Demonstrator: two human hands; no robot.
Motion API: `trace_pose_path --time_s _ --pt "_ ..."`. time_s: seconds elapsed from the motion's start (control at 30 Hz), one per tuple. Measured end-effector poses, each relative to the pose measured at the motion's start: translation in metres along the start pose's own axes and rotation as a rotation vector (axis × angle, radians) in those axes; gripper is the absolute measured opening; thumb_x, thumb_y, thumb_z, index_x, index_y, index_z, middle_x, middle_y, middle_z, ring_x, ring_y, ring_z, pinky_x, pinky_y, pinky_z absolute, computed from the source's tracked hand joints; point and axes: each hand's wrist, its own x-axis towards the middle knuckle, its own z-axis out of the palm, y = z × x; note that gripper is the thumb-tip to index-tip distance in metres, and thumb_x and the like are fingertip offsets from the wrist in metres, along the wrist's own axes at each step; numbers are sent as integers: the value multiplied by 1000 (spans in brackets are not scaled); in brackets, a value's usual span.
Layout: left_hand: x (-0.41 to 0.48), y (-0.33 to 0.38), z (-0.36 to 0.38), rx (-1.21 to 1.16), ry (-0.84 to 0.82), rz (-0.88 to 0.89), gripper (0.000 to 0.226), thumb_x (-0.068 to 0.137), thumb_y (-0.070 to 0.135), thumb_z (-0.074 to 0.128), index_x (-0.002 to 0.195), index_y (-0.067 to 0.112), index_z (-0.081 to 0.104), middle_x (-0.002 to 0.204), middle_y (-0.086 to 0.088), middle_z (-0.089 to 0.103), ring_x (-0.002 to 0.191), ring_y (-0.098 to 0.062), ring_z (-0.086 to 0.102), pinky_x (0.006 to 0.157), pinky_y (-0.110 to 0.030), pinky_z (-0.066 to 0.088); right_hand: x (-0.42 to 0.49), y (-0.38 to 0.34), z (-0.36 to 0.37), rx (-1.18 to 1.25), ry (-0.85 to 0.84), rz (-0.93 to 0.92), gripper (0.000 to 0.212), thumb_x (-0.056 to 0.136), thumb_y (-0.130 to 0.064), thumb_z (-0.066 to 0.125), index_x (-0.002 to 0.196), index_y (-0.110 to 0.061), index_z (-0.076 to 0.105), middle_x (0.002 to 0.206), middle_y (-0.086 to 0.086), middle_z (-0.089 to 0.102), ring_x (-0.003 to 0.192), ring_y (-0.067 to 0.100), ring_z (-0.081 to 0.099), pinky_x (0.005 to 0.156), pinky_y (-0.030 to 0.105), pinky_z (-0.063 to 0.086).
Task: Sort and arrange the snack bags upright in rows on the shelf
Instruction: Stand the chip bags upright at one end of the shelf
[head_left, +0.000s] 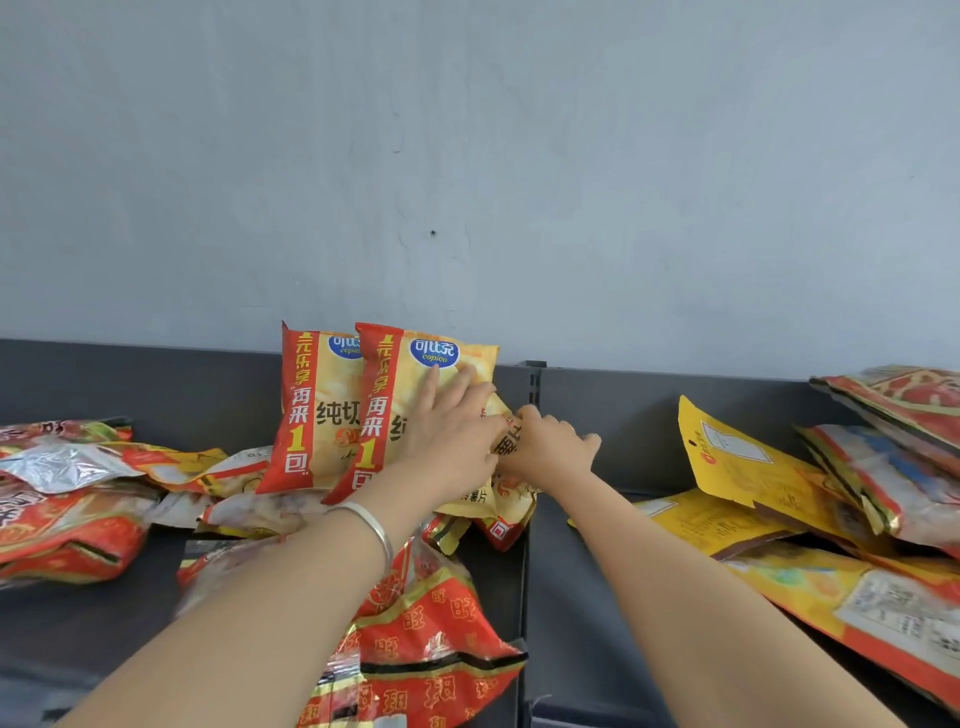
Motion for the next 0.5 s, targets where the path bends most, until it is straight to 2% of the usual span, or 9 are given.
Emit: trace_pose_path --time_s 0.1,0.17,0.23,0.33,0.37,0.43,0.5 --pt "0 -2 -5 41 -4 -50 35 85 38 53 119 31 59 150 1 29 144 -25 3 112 -54 -8 -4 7 -9 160 -10 3 56 73 -60 63 113 -24 49 106 -2 55 98 22 57 83 40 42" --pt "2 -3 -9 49 -17 -79 34 82 38 56 115 30 60 147 0 33 142 -26 8 112 -55 -5 -4 15 -19 257 69 5 27 84 -44 62 101 -24 56 102 -1 61 90 22 59 72 34 47" --pt "3 -1 -12 49 -60 -103 36 81 39 58 116 30 60 147 0 33 142 -27 9 112 -55 -4 -4 25 -30 270 93 14 3 89 -26 56 90 -23 57 99 2 65 87 24 61 66 32 47" --pt "3 5 -11 64 -113 -106 37 83 38 59 119 29 59 147 0 34 143 -27 8 114 -56 -4 -4 36 -31 284 32 8 5 91 -23 54 93 -23 58 102 2 65 86 21 61 67 34 52" --pt "3 6 -11 66 -117 -109 38 83 38 58 119 29 58 147 0 34 143 -27 7 114 -56 -3 -5 37 -30 322 25 10 11 92 -29 54 101 -23 58 107 2 65 87 19 60 69 35 53" --pt "3 7 -10 71 -118 -114 38 84 39 58 121 29 58 148 0 33 144 -27 7 114 -56 -2 -6 33 -29 351 -25 7 43 90 -49 55 125 -25 52 120 1 62 97 19 60 75 35 52" --pt "3 5 -10 81 -116 -110 38 85 40 56 122 29 57 148 1 32 144 -26 6 114 -55 -2 -6 27 -27 291 -128 -5 82 79 -68 55 145 -26 30 136 0 53 118 22 55 88 40 49"
